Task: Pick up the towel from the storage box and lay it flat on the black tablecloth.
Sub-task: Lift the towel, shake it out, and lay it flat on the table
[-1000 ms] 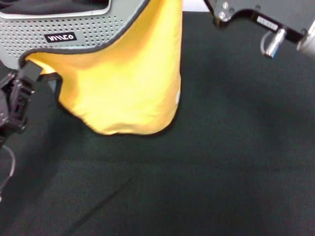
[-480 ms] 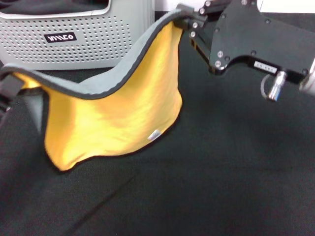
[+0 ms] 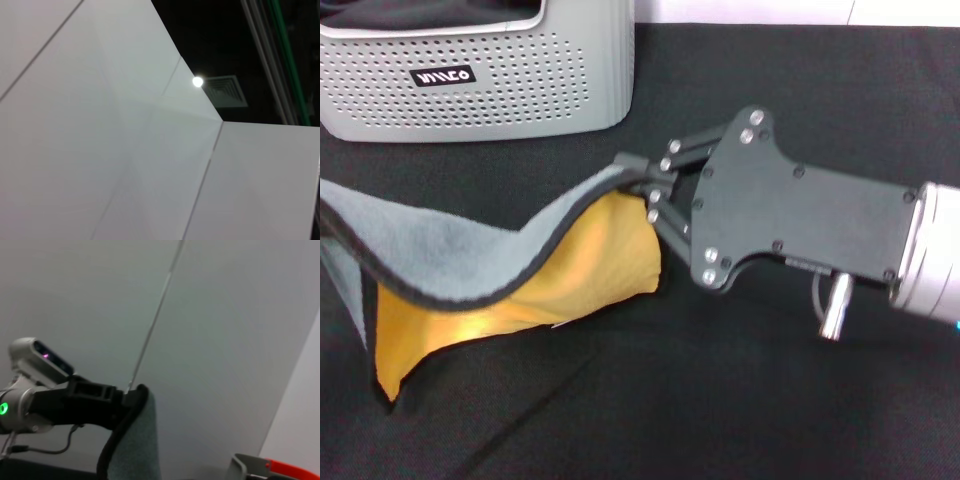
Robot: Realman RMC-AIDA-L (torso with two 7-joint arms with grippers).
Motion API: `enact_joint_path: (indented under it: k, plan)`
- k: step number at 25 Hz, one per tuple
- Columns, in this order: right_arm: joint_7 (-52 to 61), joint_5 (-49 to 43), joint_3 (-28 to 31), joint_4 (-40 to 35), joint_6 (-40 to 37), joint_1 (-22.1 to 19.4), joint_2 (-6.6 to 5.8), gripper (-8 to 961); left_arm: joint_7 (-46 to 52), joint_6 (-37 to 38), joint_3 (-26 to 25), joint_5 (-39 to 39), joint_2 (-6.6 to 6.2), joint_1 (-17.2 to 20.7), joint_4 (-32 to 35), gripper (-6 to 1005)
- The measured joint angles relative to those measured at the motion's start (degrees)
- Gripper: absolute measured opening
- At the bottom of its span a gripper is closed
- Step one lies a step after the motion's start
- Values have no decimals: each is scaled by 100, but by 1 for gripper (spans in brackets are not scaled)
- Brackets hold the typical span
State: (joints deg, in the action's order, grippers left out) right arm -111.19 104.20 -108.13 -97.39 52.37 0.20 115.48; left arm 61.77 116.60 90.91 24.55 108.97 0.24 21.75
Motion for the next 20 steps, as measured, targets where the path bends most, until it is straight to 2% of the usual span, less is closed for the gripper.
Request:
enact_joint_path:
  k: [9, 17, 20]
  plan:
    - [9, -283, -237, -349, -36, -248, 1, 15, 220, 12, 2, 595, -82, 42, 92, 8]
    - [49, -516, 84, -703, 599, -919, -7, 15, 362, 12, -13, 948, -149, -61, 122, 8]
    - [19, -610, 183, -883, 819, -1162, 29, 15, 523, 12, 3, 961, -203, -92, 280, 8]
